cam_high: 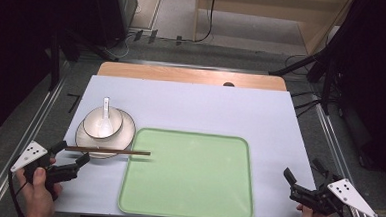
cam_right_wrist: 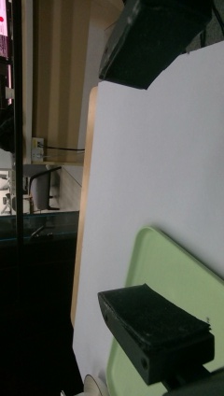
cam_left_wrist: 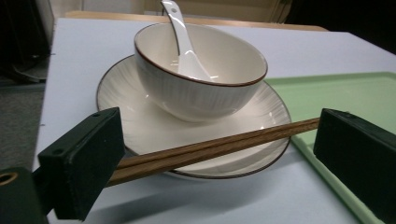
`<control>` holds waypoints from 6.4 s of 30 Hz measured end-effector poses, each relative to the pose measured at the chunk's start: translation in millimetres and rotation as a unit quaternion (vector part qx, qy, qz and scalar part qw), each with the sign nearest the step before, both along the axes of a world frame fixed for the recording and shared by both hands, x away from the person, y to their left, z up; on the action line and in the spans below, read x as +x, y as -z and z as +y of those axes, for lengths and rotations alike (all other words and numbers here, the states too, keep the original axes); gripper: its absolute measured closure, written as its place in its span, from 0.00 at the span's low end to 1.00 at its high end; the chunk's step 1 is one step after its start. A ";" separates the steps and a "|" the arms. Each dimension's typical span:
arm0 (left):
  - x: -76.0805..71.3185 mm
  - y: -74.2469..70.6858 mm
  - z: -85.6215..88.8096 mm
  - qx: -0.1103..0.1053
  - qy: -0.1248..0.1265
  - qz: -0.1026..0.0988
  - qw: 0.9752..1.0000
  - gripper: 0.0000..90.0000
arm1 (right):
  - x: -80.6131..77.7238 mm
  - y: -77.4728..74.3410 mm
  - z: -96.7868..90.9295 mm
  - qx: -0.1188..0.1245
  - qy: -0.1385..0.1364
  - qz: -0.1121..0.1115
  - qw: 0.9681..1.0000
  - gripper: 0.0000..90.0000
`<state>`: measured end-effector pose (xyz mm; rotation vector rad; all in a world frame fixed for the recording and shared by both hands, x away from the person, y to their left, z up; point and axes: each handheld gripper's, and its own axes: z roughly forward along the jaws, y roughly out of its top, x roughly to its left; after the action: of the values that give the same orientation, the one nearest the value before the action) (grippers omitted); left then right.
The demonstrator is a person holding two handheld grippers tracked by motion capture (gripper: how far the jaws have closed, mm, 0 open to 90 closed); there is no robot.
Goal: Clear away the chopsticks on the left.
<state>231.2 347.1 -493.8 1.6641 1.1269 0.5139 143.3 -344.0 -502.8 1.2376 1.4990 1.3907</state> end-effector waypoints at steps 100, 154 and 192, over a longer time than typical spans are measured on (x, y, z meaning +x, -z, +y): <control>48.3 -2.4 -54.4 0.166 0.119 0.133 0.970 0.89 | 11.8 10.0 13.2 -0.005 -0.030 0.052 0.998 0.00; 5.4 23.1 -159.4 0.118 0.174 0.184 0.960 0.95 | 11.4 10.6 11.3 -0.004 -0.032 0.051 0.998 0.00; 34.8 27.7 -215.2 0.141 0.164 0.149 0.965 1.00 | 10.2 11.5 10.5 -0.004 -0.030 0.055 0.998 0.00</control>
<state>265.9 131.9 -521.4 2.1846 0.9896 0.2208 153.5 -333.5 -514.3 1.2913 1.6271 1.3740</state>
